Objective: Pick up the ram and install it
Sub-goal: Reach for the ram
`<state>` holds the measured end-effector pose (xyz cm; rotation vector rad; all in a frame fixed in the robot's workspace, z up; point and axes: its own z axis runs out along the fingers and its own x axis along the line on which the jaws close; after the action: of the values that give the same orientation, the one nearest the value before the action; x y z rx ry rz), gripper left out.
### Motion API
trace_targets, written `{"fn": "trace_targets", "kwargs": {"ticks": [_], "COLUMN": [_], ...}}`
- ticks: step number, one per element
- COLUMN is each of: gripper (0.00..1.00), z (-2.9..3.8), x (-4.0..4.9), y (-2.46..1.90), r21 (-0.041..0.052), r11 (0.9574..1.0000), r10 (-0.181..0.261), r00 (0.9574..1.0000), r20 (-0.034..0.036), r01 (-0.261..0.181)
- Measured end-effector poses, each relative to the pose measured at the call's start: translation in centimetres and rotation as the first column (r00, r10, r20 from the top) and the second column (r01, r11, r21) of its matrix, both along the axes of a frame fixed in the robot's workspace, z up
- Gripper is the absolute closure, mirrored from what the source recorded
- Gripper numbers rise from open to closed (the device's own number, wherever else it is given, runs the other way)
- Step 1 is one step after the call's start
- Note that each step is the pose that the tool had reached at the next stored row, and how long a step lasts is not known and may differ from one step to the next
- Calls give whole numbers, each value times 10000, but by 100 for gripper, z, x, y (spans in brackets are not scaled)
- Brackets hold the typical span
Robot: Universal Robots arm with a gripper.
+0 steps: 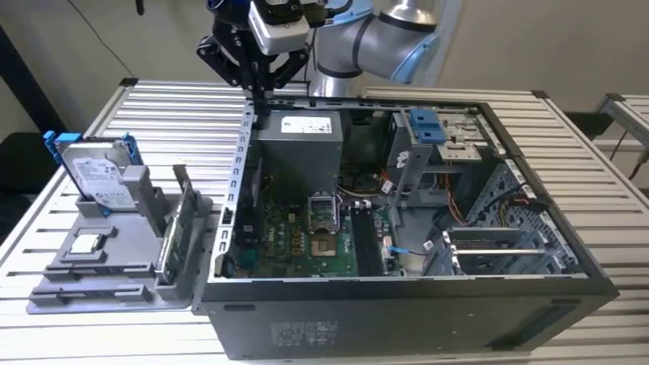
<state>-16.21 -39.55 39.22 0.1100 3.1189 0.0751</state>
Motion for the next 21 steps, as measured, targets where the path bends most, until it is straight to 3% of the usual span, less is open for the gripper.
{"fn": "trace_targets", "kwargs": {"ticks": [11, 21], "gripper": [89, 89], "z": [-2, -6], "x": [-167, -388], "y": [6, 7], "r21": [-1, 1], "r11": [10000, 10000], "r10": [0, 0], "r00": [10000, 10000], "r20": [-1, -3], "r01": [0, 0]}}
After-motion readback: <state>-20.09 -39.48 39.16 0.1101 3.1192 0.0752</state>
